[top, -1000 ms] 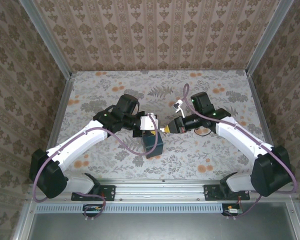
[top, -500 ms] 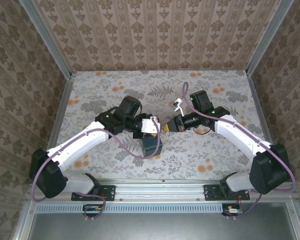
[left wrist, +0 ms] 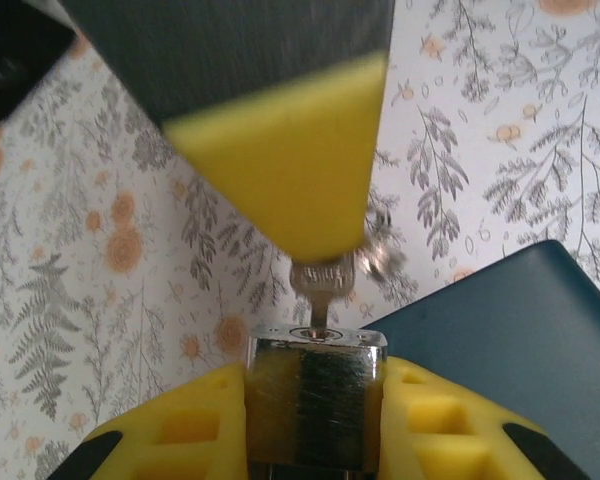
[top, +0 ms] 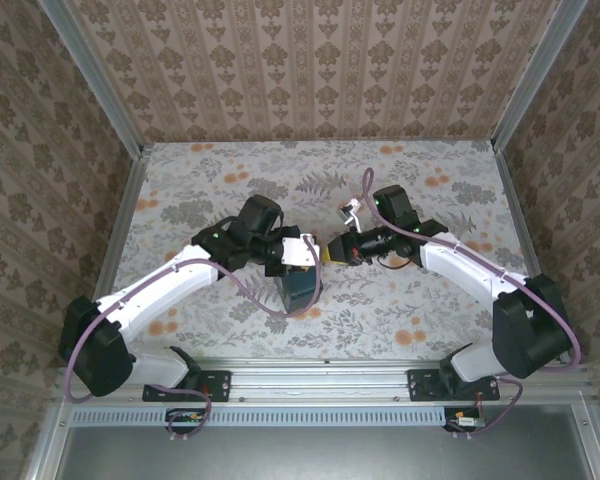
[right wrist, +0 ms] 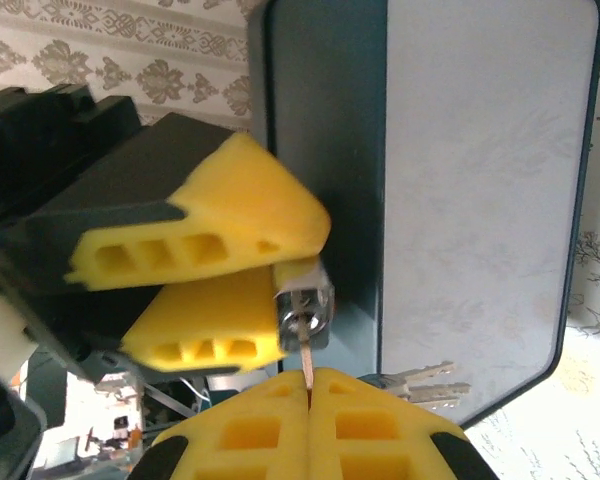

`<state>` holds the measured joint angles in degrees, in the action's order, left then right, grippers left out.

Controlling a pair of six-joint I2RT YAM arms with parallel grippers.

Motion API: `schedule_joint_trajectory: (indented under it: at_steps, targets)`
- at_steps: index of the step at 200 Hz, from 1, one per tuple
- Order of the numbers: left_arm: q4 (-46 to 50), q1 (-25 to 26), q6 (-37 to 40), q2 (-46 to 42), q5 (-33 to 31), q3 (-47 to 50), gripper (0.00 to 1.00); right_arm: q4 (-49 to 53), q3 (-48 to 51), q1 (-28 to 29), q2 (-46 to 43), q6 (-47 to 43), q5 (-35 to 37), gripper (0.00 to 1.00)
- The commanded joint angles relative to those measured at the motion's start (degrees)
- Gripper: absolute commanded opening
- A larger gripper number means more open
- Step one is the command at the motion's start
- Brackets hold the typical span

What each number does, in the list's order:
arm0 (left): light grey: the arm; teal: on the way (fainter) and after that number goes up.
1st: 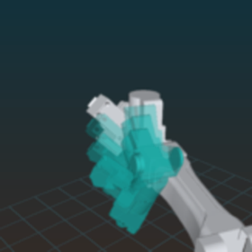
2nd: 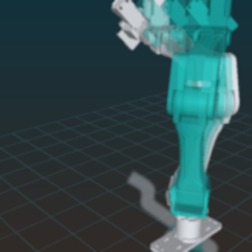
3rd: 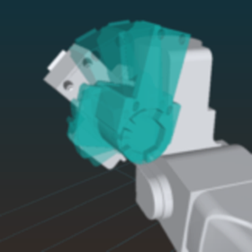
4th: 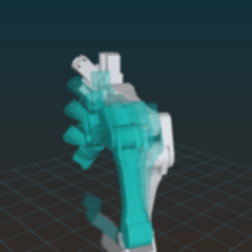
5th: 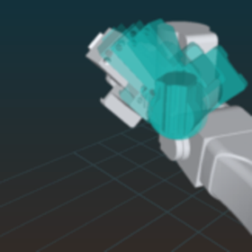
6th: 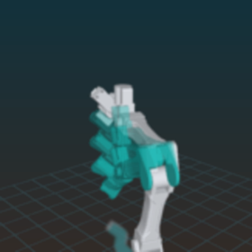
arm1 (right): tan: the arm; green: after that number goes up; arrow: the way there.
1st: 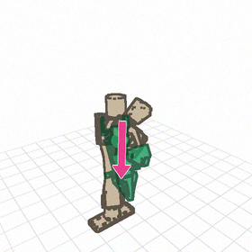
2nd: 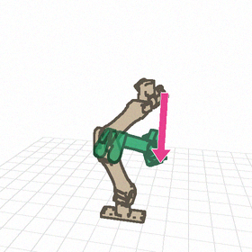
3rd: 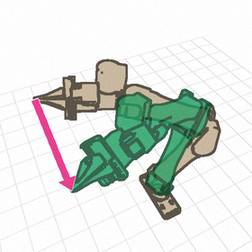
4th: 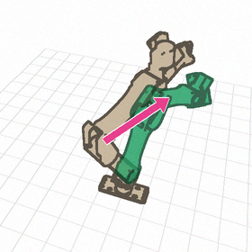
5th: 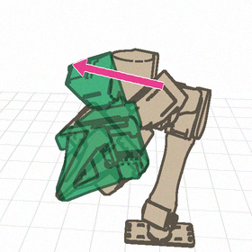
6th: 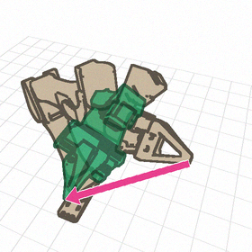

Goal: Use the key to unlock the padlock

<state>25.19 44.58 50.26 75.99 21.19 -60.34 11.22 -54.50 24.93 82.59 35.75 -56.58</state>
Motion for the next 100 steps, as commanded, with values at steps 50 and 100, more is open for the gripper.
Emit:
schedule_joint_trajectory:
  at_steps: [50,100]
  targets:
    - [-6.6,-0.4,-2.9,-4.1,8.1,1.2,0.02,-10.1,-0.1,0.4,2.1,5.9,-4.8,0.00]
    - [-9.9,-0.8,-4.9,-3.9,8.8,1.8,0.01,-10.6,-1.6,2.2,2.9,6.1,-4.7,0.00]
